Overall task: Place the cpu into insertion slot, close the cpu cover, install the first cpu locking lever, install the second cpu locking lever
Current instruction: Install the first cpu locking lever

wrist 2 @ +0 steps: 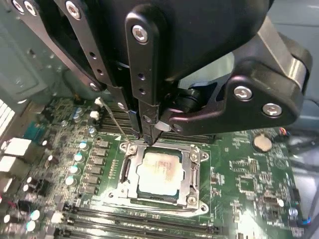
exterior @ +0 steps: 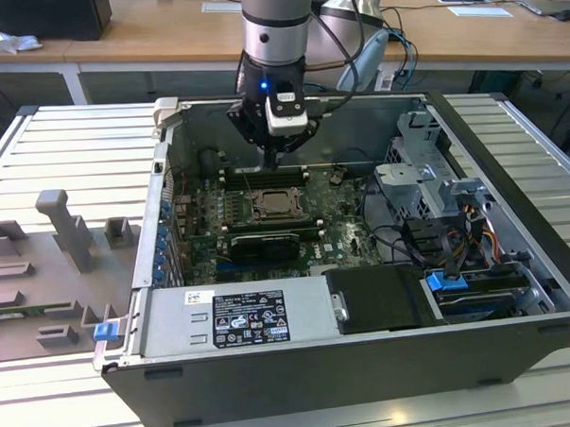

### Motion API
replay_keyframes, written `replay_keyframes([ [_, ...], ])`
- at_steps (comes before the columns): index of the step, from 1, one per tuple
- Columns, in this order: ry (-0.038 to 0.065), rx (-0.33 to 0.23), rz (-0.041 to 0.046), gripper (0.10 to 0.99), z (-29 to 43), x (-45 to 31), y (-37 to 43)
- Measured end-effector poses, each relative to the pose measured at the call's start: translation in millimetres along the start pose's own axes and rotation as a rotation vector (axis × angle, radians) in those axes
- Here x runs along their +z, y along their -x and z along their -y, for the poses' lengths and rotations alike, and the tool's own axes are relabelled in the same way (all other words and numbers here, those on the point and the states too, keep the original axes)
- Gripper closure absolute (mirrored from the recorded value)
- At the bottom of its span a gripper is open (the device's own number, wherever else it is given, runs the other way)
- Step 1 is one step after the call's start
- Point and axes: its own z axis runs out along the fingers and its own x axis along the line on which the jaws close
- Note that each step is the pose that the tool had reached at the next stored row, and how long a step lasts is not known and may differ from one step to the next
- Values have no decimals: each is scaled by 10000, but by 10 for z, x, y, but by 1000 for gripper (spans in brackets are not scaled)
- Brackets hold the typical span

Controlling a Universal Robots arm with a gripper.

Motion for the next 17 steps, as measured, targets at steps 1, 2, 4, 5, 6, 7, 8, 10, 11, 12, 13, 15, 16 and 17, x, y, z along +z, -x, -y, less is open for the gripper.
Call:
replay_keyframes([
  [1,-9,-571,-18,918,0,2,0],
  [2,-15,-891,-29,918,1,4,-2],
  [4,-25,-1476,-48,918,13,9,-31],
  [5,-26,-1529,-50,918,29,11,-72],
  [6,-25,-1538,-50,918,36,12,-91],
  [7,-25,-1545,-50,918,39,13,-98],
  [8,-23,-1580,-55,918,43,12,-108],
  [10,-13,-1755,-70,918,41,13,-107],
  [11,-18,-1900,-85,918,40,13,-106],
  [12,-29,-2295,-105,918,40,13,-107],
  [13,-34,-2542,-113,918,40,14,-106],
  [15,-48,-3030,-129,918,40,15,-106],
  [16,-53,-3211,-136,918,42,15,-111],
  [17,-52,-3259,-137,918,48,15,-125],
])
